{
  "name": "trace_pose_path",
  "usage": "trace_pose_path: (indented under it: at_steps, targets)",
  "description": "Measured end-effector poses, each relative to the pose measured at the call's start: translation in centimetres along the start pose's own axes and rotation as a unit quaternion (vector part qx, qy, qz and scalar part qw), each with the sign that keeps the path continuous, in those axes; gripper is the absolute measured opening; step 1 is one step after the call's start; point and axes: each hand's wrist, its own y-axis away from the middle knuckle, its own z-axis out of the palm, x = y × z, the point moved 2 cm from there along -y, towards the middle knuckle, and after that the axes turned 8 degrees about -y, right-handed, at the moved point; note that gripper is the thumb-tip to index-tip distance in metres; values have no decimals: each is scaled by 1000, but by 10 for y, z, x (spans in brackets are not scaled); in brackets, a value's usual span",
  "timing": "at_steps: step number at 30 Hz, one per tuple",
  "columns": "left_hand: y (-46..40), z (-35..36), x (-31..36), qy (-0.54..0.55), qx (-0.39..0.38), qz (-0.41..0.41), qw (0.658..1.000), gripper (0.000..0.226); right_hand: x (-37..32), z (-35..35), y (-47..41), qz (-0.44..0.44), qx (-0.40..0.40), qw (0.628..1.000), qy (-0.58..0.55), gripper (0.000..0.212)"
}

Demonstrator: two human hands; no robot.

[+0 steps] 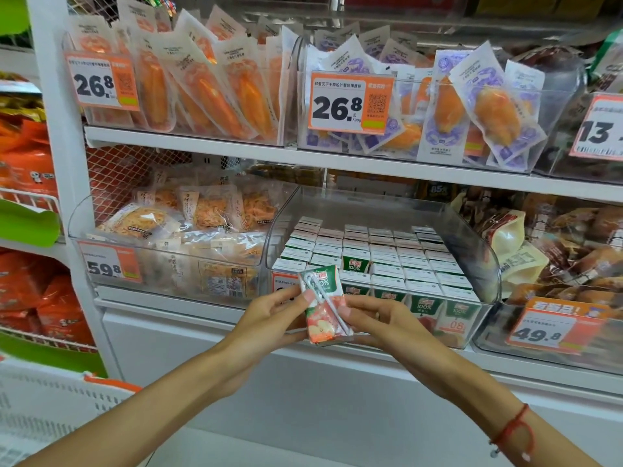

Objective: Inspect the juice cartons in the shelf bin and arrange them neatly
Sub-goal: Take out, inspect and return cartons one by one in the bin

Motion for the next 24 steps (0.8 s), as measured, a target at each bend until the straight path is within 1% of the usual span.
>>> trace_pose_path:
  at_steps: [1,3,6,8,11,12,15,17,21,24]
  targets:
    - [-1,1,-1,4,-5,-8,1000,31,0,0,-1,-5,11,1000,4,17]
    - [-2,3,-3,13,-18,-23,1000,28,0,-1,-2,-13,40,999,23,15]
    - [-3,4,-3,-18,-39,-11,999,27,2,1,-3,-35,64,995,60,26]
    - [-4,2,-1,-54,-22,20,998,33,3,2,-2,-51,70,993,83,35]
    - [-4,-3,2,-82,13,51,995,52,-1,0,0,-86,70,990,85,41]
    - [-3,-4,3,-82,20,57,995,53,-4,-1,2,-102,73,989,81,42]
    - [0,-1,10,-108,32,103,988,44,-12,-1,5,-155,88,982,59,39]
    - [1,1,13,-145,56,137,978,49,-15,1,7,-189,100,975,68,40]
    - [6,2,16,-171,88,197,961,52,-22,3,12,-250,93,954,139,39]
    - [9,1,18,-202,123,239,942,51,-22,2,14,-269,89,938,199,43]
